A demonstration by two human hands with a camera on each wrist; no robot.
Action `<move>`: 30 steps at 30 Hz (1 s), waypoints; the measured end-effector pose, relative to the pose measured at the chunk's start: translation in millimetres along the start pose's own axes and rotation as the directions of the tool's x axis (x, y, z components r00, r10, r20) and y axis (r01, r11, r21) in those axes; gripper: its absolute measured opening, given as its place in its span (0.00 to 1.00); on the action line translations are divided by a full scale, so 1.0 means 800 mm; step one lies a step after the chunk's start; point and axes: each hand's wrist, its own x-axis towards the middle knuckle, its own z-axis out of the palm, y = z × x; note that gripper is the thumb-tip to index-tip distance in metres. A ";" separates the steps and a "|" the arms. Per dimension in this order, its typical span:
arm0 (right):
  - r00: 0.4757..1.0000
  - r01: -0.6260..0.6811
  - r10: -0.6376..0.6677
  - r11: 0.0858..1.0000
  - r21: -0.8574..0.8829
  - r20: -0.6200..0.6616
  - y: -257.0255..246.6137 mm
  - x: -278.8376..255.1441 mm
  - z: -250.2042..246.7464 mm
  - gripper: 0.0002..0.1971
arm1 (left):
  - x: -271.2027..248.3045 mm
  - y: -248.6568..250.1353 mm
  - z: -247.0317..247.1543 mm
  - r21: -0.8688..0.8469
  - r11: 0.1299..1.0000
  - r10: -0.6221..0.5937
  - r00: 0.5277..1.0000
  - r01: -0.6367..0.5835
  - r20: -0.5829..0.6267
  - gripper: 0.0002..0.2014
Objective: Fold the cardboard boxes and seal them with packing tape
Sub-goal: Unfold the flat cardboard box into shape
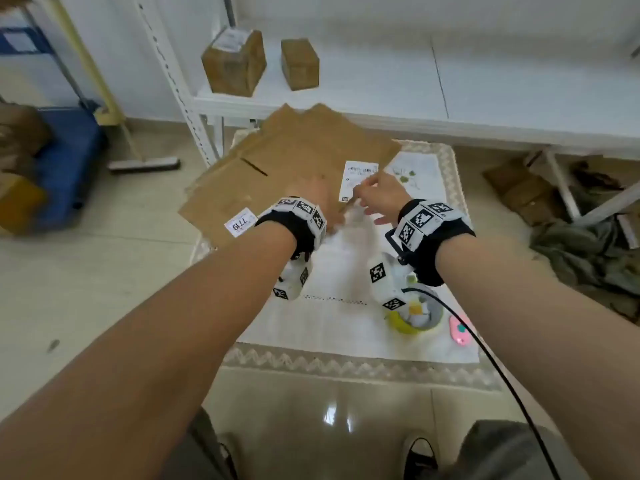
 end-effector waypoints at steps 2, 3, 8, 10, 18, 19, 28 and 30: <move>1.000 -0.013 0.012 0.999 0.049 0.029 0.025 0.015 0.019 0.14 | 0.002 0.007 0.010 0.052 0.999 0.010 0.998 -0.007 -0.063 0.26; 0.999 -0.017 0.014 0.998 0.061 0.050 0.035 0.020 0.026 0.12 | 0.005 0.009 0.017 0.083 0.996 0.049 0.993 -0.040 -0.104 0.23; 0.997 -0.017 0.006 0.988 0.156 0.073 0.071 0.028 0.047 0.13 | 0.015 0.010 0.055 0.110 0.993 0.062 0.977 -0.040 -0.205 0.22; 0.997 0.002 -0.016 0.981 0.192 0.074 0.079 0.018 0.050 0.18 | 0.006 0.015 0.048 0.089 0.995 0.065 0.959 -0.042 -0.275 0.17; 0.995 0.023 -0.067 0.885 0.466 0.080 0.077 -0.049 0.054 0.19 | -0.049 0.019 0.037 -0.109 0.993 0.010 0.937 -0.052 -0.350 0.11; 0.994 0.021 -0.069 0.876 0.483 0.082 0.078 -0.058 0.057 0.19 | -0.057 0.020 0.040 -0.122 0.991 0.010 0.941 -0.054 -0.339 0.13; 0.996 -0.027 -0.025 0.829 0.559 0.086 0.090 -0.099 0.082 0.20 | -0.091 0.029 0.060 -0.195 0.977 0.026 0.960 -0.082 -0.277 0.17; 0.996 -0.025 -0.024 0.828 0.560 0.080 0.098 -0.100 0.083 0.19 | -0.096 0.029 0.064 -0.218 0.974 0.010 0.965 -0.069 -0.263 0.18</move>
